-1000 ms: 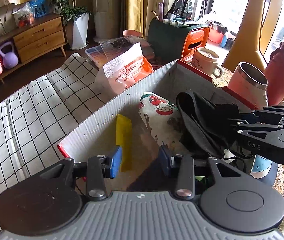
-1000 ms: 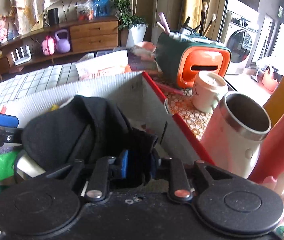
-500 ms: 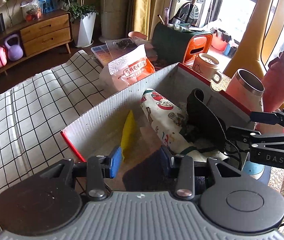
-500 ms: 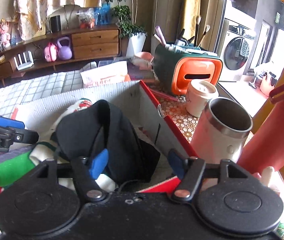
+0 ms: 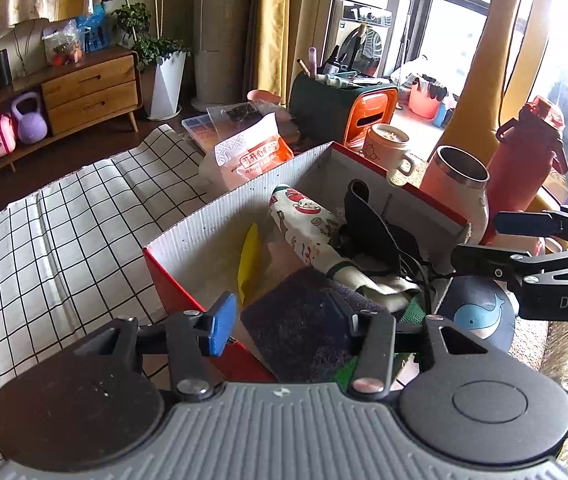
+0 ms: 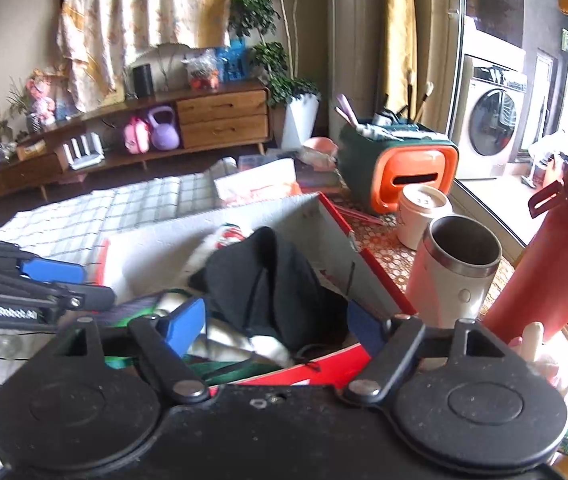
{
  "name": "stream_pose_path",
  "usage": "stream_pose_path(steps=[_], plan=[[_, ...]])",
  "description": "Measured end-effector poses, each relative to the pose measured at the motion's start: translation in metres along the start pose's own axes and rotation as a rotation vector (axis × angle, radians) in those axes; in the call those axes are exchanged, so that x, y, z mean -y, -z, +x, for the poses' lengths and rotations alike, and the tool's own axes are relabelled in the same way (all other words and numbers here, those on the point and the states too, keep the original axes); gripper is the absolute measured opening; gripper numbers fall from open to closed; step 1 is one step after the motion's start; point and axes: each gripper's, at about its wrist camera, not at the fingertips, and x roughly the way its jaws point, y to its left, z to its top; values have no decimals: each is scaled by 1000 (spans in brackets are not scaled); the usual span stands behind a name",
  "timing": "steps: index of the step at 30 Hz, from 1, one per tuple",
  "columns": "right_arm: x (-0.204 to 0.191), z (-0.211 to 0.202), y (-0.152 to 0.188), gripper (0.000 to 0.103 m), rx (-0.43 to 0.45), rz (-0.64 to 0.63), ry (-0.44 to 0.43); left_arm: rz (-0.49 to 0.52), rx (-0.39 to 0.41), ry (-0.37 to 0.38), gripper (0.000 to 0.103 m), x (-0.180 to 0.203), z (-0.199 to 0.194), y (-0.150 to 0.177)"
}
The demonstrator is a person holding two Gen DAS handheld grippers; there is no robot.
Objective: Organize soft objects
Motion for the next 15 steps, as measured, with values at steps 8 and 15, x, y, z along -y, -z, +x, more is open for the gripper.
stream_pose_path(steps=[8, 15], plan=[[-17, -37, 9, 85, 60, -3, -61, 24, 55, 23, 49, 12, -38, 14], [-28, -67, 21, 90, 113, -11, -88, 69, 114, 27, 59, 22, -73, 34]])
